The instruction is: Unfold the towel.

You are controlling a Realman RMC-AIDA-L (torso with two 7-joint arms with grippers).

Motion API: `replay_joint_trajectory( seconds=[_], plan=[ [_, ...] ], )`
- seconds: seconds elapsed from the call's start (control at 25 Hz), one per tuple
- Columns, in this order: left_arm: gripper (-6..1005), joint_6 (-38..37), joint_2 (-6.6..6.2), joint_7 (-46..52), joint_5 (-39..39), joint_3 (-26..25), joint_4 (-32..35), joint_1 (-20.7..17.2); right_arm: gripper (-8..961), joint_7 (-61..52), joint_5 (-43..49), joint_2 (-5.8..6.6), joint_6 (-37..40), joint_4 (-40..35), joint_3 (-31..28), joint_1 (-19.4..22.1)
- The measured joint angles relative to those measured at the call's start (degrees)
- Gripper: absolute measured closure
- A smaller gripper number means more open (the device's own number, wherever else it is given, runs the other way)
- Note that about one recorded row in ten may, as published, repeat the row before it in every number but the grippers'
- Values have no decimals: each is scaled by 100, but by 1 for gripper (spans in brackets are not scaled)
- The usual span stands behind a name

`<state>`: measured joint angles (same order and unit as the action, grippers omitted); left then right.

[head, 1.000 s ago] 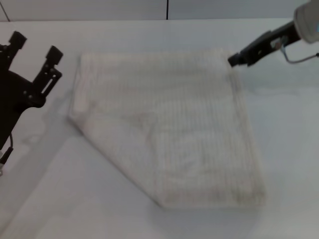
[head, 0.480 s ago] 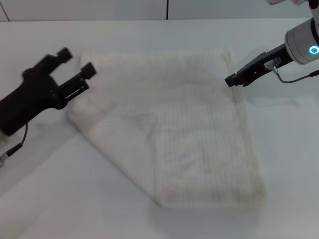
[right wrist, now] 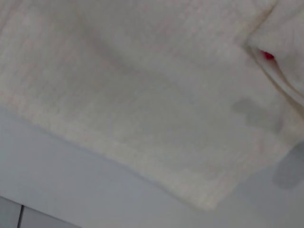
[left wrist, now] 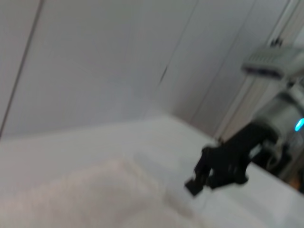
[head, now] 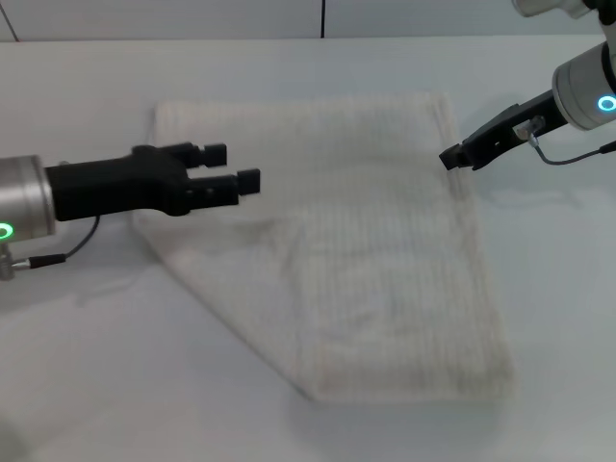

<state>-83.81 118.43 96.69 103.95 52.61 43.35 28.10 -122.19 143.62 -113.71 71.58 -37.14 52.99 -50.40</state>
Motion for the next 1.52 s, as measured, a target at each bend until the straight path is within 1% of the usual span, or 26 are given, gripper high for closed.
replay_joint_trajectory(
  seconds=[0.08,0.12,0.2,0.24,0.32,0.44,0.56,0.68,0.72,0.84,0.96,1.16,1.52],
  plan=[
    [201,136,18,287,325,60,-28,166,954,-1,2,-1,-5,3,1,21],
    [201,190,20,359,389,97,-46,208,954,-1,4,-1,-7,4,1,30],
    [201,459,26,541,482,399,-114,312,954,-2,33,-8,-50,16,1,50],
    [201,459,26,541,482,399,-114,312,954,-4,79,-16,-102,37,1,53],
    [201,721,32,664,457,709,-126,358,954,-18,230,-52,-236,101,1,52],
    [201,833,48,719,435,820,-139,404,955,-52,453,-144,-382,157,1,29],
    [201,857,63,725,424,833,-202,465,955,-55,505,-208,-432,158,2,7],
    [202,954,67,707,307,965,-372,547,955,-55,519,-238,-508,158,5,-4],
    [202,1026,67,697,240,1081,-435,576,955,-54,519,-242,-516,158,16,-5],
    [202,1324,67,678,-16,1450,-471,586,955,-55,520,-266,-583,156,122,-12],
    [202,1443,67,671,-180,1582,-467,571,955,-57,519,-283,-667,171,181,-13],
    [202,1565,67,659,-251,1644,-433,553,954,-58,520,-305,-908,456,221,-99],
    [202,1673,59,658,-256,1647,-420,526,954,-59,519,-330,-1043,547,347,-113]
  ],
)
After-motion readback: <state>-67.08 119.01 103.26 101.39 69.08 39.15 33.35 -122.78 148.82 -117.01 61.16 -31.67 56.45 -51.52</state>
